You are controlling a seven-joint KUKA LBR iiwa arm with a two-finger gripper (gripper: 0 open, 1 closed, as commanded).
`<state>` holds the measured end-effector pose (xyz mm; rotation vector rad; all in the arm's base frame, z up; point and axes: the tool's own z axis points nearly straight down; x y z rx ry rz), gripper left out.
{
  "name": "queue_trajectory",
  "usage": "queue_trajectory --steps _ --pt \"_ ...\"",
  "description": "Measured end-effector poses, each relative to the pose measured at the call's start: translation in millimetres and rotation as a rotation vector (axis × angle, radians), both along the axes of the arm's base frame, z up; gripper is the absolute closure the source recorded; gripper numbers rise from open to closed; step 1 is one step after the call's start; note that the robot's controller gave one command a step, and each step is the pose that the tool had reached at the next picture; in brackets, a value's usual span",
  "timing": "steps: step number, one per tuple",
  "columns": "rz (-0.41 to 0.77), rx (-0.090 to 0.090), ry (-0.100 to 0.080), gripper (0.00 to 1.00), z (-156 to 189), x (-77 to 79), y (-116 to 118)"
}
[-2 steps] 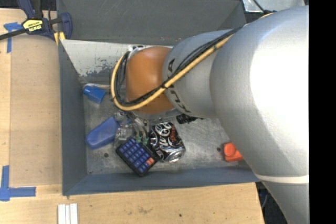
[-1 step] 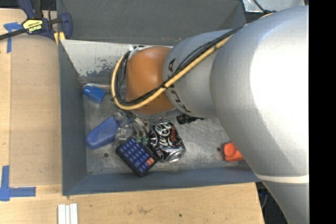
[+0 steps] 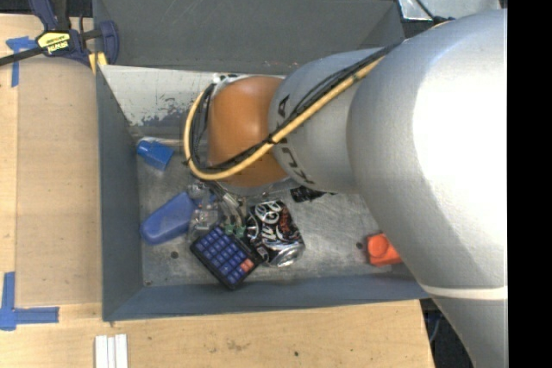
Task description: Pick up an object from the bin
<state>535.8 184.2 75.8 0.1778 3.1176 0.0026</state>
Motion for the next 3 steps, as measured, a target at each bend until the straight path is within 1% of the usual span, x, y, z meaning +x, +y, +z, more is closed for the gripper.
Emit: queue_trajectory --steps 1,2,3 --pt "-0.004 -0.001 0.008 1.00 1 -6.6 -2" --pt "0.000 -0.004 0.019 1.00 -1 -2.1 -2" --pt "-0.040 -0.006 0.018 1.00 8 -23.3 4"
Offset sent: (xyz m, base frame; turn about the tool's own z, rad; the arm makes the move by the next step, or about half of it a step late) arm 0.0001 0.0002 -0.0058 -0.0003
